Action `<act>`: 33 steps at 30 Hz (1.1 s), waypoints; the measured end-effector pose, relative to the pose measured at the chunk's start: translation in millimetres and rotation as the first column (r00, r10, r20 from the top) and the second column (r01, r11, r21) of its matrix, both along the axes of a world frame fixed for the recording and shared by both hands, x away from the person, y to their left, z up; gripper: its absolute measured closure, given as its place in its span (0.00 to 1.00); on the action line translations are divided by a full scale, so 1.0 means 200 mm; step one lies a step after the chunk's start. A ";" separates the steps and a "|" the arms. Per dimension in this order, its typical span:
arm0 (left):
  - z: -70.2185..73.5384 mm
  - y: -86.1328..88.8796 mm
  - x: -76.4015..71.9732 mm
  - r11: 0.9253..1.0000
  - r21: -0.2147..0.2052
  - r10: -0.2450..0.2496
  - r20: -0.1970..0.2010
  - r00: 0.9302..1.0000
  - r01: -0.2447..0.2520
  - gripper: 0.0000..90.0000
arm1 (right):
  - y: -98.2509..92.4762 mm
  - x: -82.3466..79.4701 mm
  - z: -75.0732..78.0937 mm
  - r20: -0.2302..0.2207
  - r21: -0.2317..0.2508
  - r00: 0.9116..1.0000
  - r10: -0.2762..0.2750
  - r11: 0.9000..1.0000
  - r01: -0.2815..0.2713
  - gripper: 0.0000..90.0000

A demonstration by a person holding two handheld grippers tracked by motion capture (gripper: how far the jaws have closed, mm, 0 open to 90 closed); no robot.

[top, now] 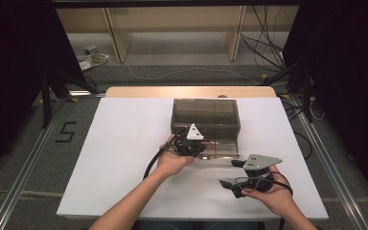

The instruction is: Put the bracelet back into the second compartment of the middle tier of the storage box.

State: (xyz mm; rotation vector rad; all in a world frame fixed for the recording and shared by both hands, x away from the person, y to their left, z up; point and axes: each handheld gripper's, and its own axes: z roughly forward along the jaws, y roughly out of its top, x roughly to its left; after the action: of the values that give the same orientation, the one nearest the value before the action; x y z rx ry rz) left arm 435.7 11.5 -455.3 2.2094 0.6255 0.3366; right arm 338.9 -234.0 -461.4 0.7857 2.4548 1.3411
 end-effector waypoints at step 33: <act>0.02 0.02 0.01 0.999 -0.045 0.014 -0.009 1.000 -0.014 0.86 | 0.00 0.00 0.00 0.000 0.003 1.000 -0.004 1.000 0.004 0.18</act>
State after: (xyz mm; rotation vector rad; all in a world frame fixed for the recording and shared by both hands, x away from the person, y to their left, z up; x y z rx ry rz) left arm 437.1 14.9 -450.9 2.1653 0.6475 0.3176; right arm 338.3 -234.3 -461.0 0.7917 2.4504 1.3437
